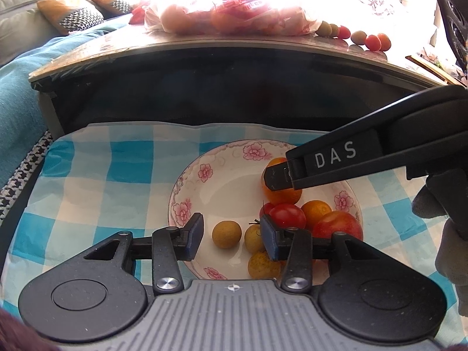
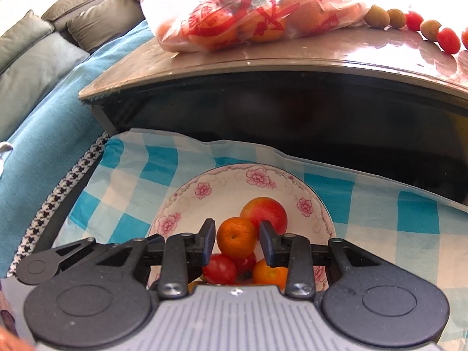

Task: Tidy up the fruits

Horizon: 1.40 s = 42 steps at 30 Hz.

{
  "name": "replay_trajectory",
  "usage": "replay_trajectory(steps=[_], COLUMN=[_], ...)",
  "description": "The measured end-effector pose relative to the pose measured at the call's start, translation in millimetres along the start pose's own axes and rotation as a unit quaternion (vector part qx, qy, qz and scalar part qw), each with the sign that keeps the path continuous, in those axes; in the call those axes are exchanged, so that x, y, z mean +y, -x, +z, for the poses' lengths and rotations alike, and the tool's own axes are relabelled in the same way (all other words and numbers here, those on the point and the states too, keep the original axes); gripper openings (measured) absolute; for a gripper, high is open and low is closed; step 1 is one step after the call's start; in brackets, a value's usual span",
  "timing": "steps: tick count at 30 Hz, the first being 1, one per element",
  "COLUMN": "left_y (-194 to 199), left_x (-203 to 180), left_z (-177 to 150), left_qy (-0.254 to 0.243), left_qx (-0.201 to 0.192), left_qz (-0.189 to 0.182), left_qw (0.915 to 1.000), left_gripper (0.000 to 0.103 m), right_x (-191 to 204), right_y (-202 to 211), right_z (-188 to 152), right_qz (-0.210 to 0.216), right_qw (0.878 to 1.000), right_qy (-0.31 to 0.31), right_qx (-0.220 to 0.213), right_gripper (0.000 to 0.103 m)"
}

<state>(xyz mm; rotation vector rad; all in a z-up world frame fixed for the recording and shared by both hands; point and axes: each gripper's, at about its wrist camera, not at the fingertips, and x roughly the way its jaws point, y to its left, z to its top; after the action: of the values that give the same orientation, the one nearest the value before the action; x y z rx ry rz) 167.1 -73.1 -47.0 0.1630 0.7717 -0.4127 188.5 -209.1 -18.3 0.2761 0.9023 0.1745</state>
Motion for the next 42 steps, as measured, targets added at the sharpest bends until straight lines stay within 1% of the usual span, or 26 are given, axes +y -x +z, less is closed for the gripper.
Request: replay_trajectory(steps=[5, 9, 18, 25, 28, 32, 34, 36, 38, 40, 41, 42], left_y=[3, 5, 7, 18, 23, 29, 31, 33, 38, 43, 45, 47], left_x=[1, 0, 2, 3, 1, -1, 1, 3, 4, 6, 5, 4], left_z=[3, 4, 5, 8, 8, 8, 8, 8, 8, 9, 9, 10], left_qy=[0.005, 0.005, 0.01, 0.013, 0.011, 0.007, 0.015, 0.024, 0.029, 0.034, 0.034, 0.03], left_qx=[-0.008, -0.011, -0.01, -0.018, -0.021, -0.024, -0.025, -0.026, -0.036, -0.047, -0.049, -0.053], left_qz=[-0.004, -0.007, 0.0, 0.002, 0.008, 0.026, 0.034, 0.044, 0.058, 0.067, 0.073, 0.081], left_qw=[0.9999, 0.9999, 0.9999, 0.9998, 0.9997, 0.9993, 0.999, 0.9984, 0.9973, 0.9961, 0.9955, 0.9949], left_gripper=[0.056, 0.057, 0.057, 0.058, 0.062, 0.062, 0.065, 0.072, 0.075, 0.084, 0.09, 0.091], right_x=[-4, -4, -14, -18, -19, -20, -20, -19, -19, -19, -20, -21], right_y=[3, 6, 16, 28, 31, 37, 40, 42, 44, 46, 46, 46], right_z=[2, 3, 5, -1, -4, -8, -9, -11, -14, -17, -18, -20], right_qz=[0.004, 0.001, -0.017, -0.034, -0.04, -0.041, -0.041, -0.044, -0.047, -0.048, -0.048, -0.049], right_qw=[1.0, 1.0, 0.999, 0.999, 0.999, 0.999, 0.999, 0.998, 0.998, 0.998, 0.998, 0.998], right_qy=[-0.01, -0.011, -0.021, -0.023, -0.025, -0.028, -0.028, -0.026, -0.026, -0.027, -0.029, -0.03], right_qx=[-0.008, -0.013, -0.021, -0.018, -0.017, -0.018, -0.019, -0.021, -0.023, -0.021, -0.019, -0.018], right_gripper=[0.035, 0.035, 0.035, 0.035, 0.035, 0.035, 0.035, 0.035, 0.035, 0.035, 0.035, 0.035])
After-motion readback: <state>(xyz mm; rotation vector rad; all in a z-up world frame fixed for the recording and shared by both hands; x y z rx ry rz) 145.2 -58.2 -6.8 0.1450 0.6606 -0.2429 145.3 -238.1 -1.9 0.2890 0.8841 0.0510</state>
